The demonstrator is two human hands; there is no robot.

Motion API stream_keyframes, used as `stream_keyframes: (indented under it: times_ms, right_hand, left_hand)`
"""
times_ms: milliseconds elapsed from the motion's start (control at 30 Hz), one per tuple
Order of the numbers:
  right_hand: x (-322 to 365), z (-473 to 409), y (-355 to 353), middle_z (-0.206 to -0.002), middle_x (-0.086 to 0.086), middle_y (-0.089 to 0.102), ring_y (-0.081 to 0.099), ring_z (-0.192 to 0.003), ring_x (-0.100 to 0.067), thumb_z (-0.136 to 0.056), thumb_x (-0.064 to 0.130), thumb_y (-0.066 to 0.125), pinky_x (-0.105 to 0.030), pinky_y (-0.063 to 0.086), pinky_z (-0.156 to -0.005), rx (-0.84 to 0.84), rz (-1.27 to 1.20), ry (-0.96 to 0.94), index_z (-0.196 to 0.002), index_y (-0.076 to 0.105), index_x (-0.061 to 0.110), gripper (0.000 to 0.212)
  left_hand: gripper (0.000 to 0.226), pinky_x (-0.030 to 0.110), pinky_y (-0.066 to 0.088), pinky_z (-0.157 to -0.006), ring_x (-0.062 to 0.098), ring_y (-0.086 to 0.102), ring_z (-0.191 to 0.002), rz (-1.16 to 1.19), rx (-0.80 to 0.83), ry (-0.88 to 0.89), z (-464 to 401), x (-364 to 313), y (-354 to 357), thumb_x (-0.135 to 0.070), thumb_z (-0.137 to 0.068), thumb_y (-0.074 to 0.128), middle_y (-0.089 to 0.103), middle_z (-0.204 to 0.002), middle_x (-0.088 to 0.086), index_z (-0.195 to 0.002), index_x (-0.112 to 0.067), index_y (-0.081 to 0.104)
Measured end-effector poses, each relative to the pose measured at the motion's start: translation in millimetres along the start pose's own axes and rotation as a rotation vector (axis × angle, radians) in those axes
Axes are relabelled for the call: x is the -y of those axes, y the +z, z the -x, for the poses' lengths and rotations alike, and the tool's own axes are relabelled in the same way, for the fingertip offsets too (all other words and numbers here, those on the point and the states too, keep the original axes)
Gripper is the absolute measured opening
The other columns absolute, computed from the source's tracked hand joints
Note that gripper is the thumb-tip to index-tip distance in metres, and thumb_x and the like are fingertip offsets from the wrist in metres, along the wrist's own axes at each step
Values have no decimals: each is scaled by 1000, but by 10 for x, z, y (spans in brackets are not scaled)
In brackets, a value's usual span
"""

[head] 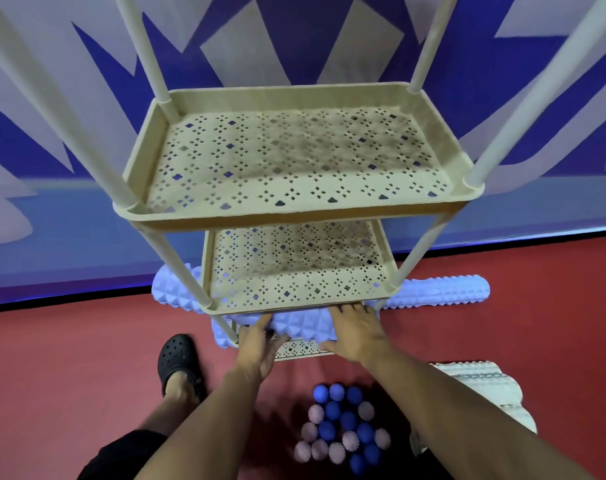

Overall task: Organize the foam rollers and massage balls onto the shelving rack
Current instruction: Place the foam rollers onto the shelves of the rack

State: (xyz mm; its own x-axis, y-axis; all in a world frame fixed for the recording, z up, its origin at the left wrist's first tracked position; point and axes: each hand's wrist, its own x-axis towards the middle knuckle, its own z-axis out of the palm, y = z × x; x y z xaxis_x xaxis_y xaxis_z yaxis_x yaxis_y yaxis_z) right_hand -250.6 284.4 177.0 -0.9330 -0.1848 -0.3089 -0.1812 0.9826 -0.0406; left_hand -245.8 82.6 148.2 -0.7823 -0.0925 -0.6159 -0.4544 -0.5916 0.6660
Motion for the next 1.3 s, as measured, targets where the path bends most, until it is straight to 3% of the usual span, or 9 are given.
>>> stream_keyframes:
  times_ms: [67, 167, 267, 433, 567, 800, 967, 1133, 1300]
  right_hand:
    - [27, -29, -4, -146, -10, 49, 44, -135, -35, -78, 57, 73, -50, 35, -110, 17, -3, 26, -151, 37, 14, 92]
    - [33, -107, 16, -120, -11, 69, 64, -114, -34, -56, 36, 93, -52, 50, -98, -13, 34, 102, -126, 67, 12, 78]
    - [-41, -97, 76, -101, -7, 74, 70, -94, -29, -45, 29, 96, -44, 58, -85, -139, 12, 58, -110, 74, 12, 70]
    - [-33, 75, 52, -125, -6, 60, 58, -118, -31, -67, 38, 83, -47, 44, -106, -112, -8, 9, -130, 59, 16, 71]
    - [-17, 143, 84, -159, -7, 29, 24, -148, -30, -96, 38, 55, -45, 14, -122, -25, -6, -2, -157, 23, 16, 72]
    - [26, 275, 78, -167, -6, 9, 17, -151, -26, -99, 49, 46, -43, 9, -124, 29, -45, 12, -160, 12, 21, 75]
    - [-80, 480, 32, -152, -10, 35, 38, -139, -31, -92, 64, 49, -44, 36, -112, -24, -148, 94, -153, 31, 29, 73]
    - [-359, 589, 94, -159, -16, 11, 26, -143, -38, -85, 72, 54, -46, 32, -115, 149, -262, 201, -155, 14, 47, 85]
    - [-571, 463, 168, -164, -10, -19, -4, -153, -35, -75, 68, 73, -46, 20, -122, 226, -490, 255, -149, 36, 44, 86]
  left_hand:
    - [17, 50, 57, -89, 25, 68, -103, 57, 24, -14, -24, 7, 0, -11, -98, 58, 73, -108, 6, -113, -14, 66]
    - [22, 38, 63, -73, 24, 73, -90, 150, 10, -85, -38, 101, 89, -12, -101, 54, 69, -114, 15, -118, -1, 61]
    - [34, 36, 61, -83, 26, 70, -105, 86, 34, -83, -52, 175, 199, -20, -101, 56, 71, -116, 14, -126, 2, 57]
    - [45, 44, 56, -93, 22, 61, -111, -313, 55, -95, 26, 322, 246, -31, -101, 57, 59, -129, 7, -136, -7, 43]
    - [66, 49, 48, -104, 20, 51, -120, -802, 173, -56, 43, 416, 114, -29, -100, 56, 39, -148, -2, -155, -21, 21]
    - [72, 28, 27, -117, 16, 37, -142, -1268, 237, 316, 310, 125, 25, -45, -95, 60, 33, -158, 1, -154, -17, 29]
    - [77, 28, 29, -113, 19, 39, -140, -1543, 342, 433, 527, -194, -136, -52, -88, 67, 38, -153, 2, -149, -17, 38]
    - [96, 34, 38, -110, 20, 45, -133, -1658, 281, 414, 574, -527, -449, -69, -70, 75, 46, -145, -2, -145, -21, 41]
    - [89, 19, 41, -92, 7, 52, -97, -1729, 127, 353, 476, -858, -831, -75, -55, 79, 52, -105, -9, -121, -22, 52]
